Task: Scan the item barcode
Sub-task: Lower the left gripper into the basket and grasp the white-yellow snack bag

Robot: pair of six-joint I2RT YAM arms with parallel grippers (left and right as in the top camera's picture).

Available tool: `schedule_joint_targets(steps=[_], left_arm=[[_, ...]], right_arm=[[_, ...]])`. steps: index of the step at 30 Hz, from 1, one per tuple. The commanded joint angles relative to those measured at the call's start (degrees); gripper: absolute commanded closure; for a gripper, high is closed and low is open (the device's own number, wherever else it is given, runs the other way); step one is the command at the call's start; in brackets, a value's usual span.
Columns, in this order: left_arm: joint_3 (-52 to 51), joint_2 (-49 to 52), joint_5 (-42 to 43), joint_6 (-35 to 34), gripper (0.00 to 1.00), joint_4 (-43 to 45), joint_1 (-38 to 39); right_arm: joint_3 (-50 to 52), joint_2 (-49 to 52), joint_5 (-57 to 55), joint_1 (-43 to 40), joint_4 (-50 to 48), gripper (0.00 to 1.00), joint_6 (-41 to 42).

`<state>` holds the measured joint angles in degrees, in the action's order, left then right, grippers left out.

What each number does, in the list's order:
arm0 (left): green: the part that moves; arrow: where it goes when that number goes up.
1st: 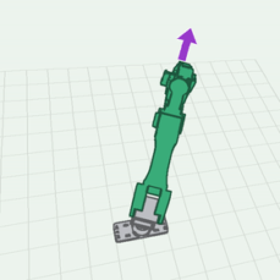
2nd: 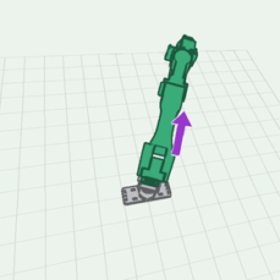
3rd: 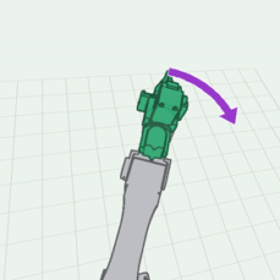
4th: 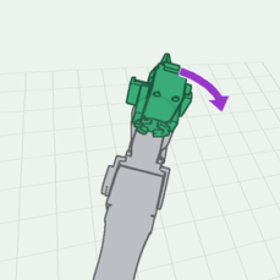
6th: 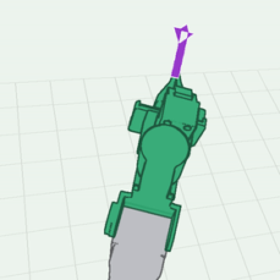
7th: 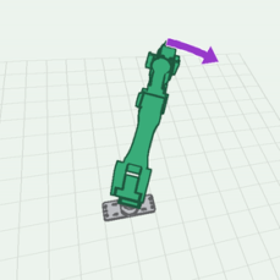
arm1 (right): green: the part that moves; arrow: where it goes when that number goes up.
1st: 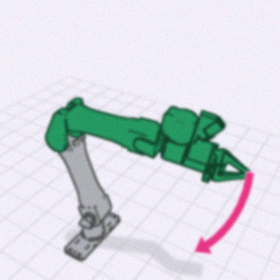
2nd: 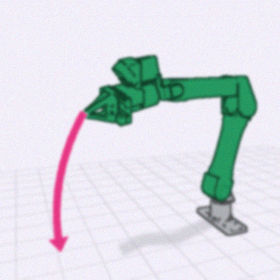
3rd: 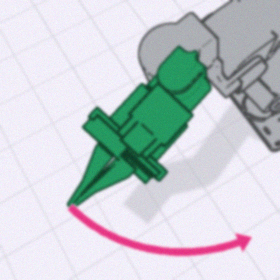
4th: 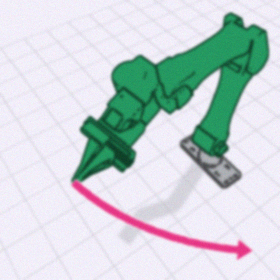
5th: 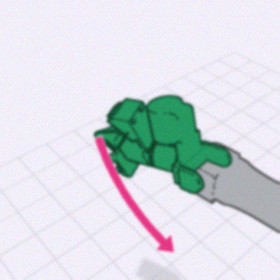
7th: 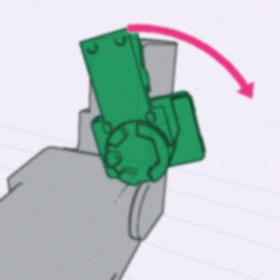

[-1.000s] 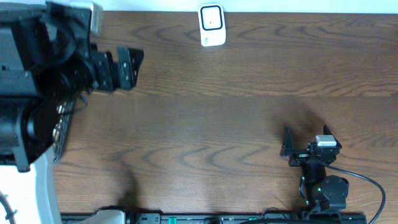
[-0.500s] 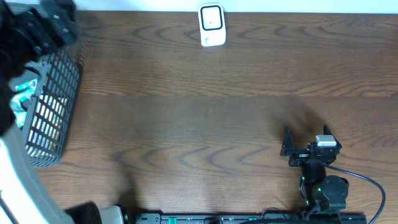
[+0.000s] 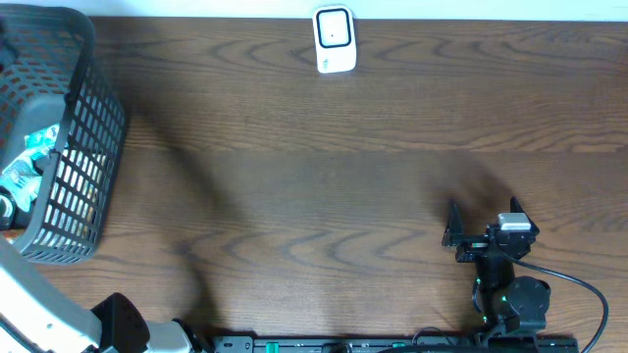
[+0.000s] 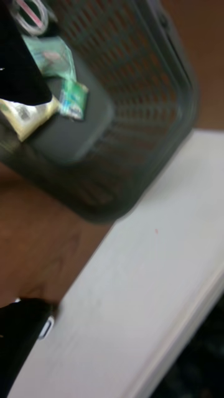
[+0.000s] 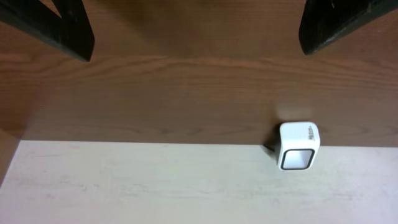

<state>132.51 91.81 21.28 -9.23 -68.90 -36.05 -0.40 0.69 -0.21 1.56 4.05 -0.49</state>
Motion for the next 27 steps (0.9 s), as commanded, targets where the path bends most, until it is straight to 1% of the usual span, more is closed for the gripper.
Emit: schedule_joint_targets(steps=[1, 10, 16, 23, 27], left_arm=[[0.8, -0.6, -1.4, -0.5, 0.03, -1.1, -1.6], [0.8, 0.0, -1.4, -0.6, 0.03, -1.6, -1.6], [-1.6, 0.2, -1.4, -4.4, 0.02, -1.8, -1.6], [-1.9, 0.3, -1.4, -6.4, 0.02, -1.4, -1.6], [-1.9, 0.3, -1.4, -6.4, 0.03, -2.1, -1.6]], right_arm=[[0.1, -0.3, -0.3, 0.2, 0.2, 0.01, -0.4], [0.1, -0.3, -0.3, 0.2, 0.2, 0.01, -0.4], [0.1, -0.3, -0.3, 0.2, 0.2, 0.01, -0.4], [0.1, -0.3, -0.3, 0.2, 0.2, 0.01, -0.4], [0.1, -0.3, -0.3, 0.2, 0.2, 0.01, -0.4]])
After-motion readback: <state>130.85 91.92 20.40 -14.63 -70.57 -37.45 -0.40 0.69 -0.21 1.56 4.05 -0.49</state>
